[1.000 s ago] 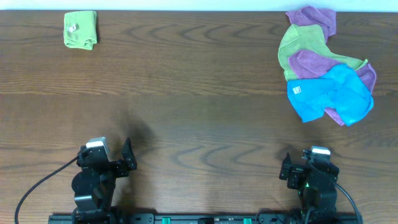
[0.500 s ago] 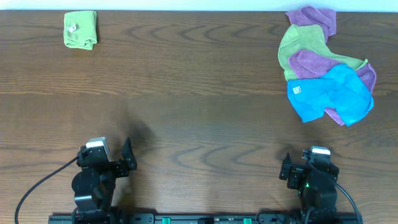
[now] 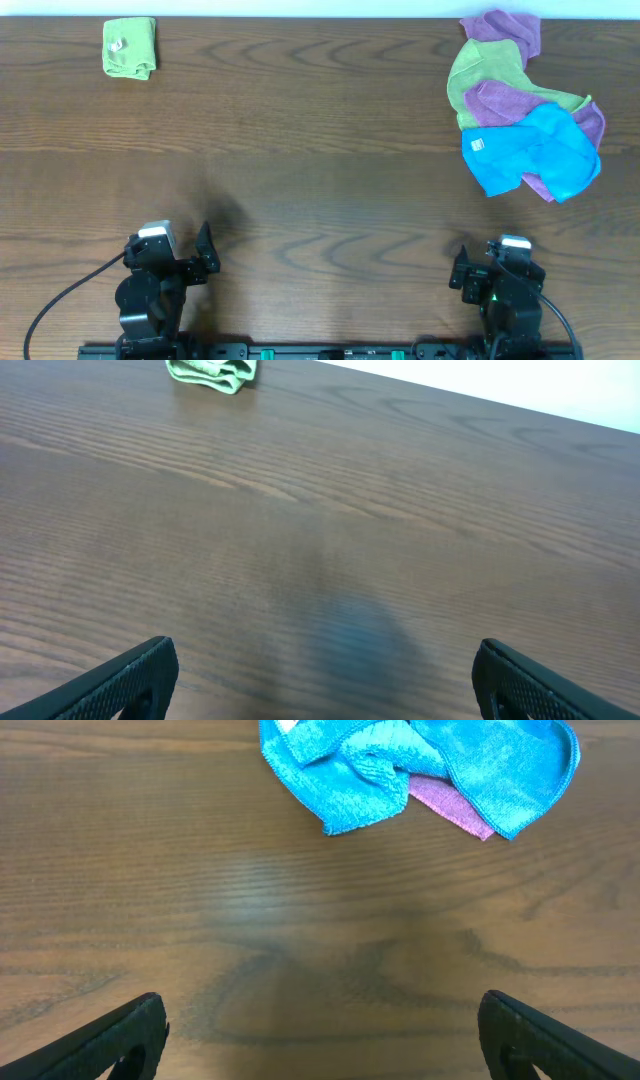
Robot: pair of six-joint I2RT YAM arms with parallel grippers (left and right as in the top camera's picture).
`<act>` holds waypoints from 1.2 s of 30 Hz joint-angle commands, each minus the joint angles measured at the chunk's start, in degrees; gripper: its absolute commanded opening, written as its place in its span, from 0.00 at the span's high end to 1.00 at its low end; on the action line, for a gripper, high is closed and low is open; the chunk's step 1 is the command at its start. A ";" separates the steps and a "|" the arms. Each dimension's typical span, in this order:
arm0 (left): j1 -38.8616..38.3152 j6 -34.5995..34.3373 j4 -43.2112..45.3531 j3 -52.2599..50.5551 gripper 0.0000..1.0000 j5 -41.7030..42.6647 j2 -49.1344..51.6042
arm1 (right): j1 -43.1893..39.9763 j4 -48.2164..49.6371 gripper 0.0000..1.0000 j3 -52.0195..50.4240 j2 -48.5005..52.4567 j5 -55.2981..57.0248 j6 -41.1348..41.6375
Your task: Fold the cloth
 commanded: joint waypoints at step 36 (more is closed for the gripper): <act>-0.24 0.81 0.00 -1.09 0.05 0.81 -0.42 | -17.70 56.61 0.01 0.90 27.93 4.55 18.27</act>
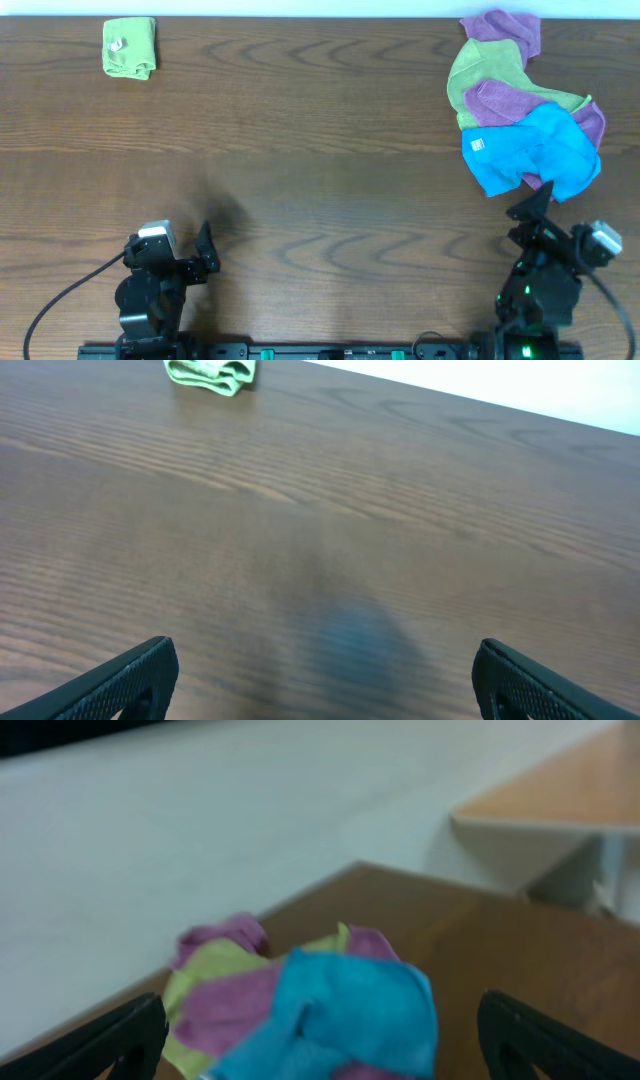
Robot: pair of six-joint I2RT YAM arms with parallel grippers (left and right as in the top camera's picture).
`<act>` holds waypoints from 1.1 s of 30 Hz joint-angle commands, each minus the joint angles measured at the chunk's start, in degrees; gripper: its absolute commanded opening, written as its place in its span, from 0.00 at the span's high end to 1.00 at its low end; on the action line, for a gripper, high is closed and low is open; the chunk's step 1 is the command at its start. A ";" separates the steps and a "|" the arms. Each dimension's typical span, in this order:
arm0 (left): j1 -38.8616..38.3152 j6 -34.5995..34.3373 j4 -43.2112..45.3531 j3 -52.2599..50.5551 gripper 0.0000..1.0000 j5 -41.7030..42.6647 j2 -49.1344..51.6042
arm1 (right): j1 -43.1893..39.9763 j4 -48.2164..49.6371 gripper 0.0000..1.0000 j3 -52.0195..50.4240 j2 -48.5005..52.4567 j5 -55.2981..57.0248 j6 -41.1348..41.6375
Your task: Fold the cloth
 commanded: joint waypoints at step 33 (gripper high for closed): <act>-0.24 0.81 -0.17 -1.03 0.05 0.63 -0.42 | -19.67 8.46 0.02 31.04 72.39 -43.10 11.85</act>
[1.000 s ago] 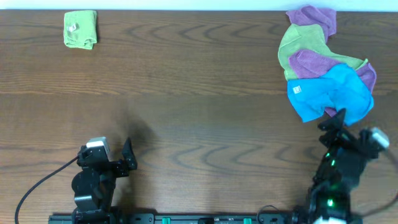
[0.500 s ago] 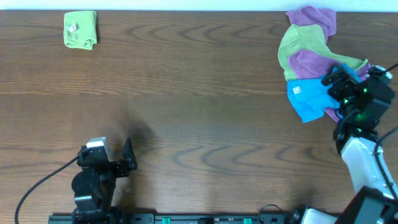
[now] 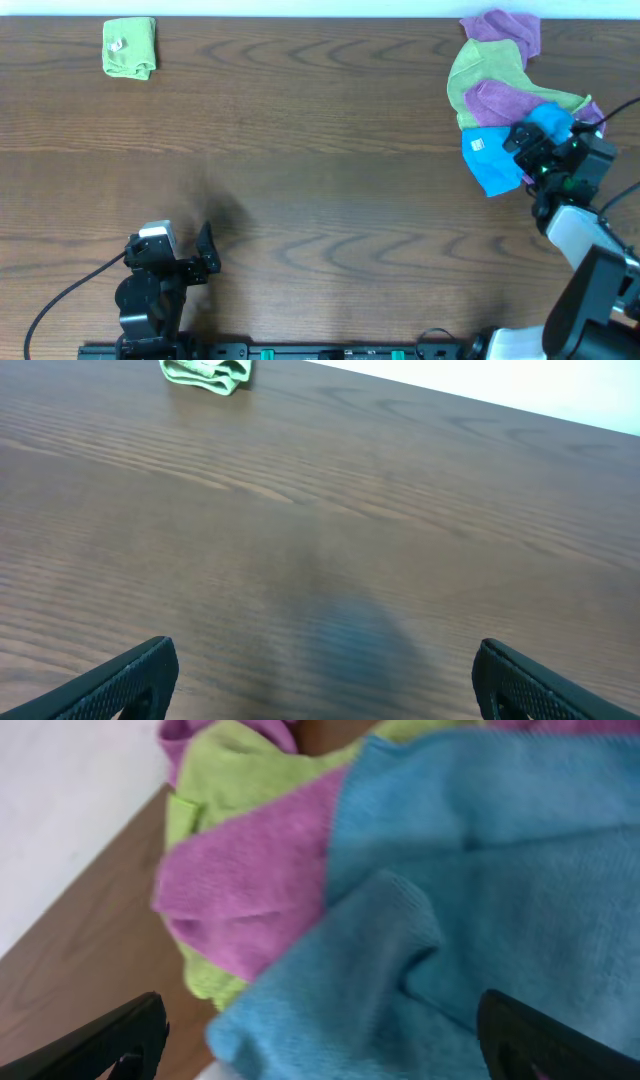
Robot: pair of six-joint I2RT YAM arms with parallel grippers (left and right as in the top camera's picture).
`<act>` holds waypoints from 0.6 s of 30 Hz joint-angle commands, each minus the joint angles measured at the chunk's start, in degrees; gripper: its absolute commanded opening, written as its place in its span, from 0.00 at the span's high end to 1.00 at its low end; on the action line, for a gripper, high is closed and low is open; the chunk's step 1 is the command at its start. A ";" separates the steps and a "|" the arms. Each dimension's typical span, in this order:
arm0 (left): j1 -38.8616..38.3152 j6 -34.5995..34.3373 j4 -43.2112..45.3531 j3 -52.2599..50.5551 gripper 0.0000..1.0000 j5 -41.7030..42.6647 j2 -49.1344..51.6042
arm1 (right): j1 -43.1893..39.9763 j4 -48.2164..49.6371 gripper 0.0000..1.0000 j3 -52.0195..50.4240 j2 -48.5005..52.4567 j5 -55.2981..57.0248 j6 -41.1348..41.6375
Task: Fold the cloth
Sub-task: 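Reach the right gripper to the blue cloth in the pile and grasp it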
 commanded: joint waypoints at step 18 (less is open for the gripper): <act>-0.24 0.81 -0.26 -1.03 0.05 0.15 -0.37 | -3.15 -0.48 0.18 1.44 2.27 -0.90 4.24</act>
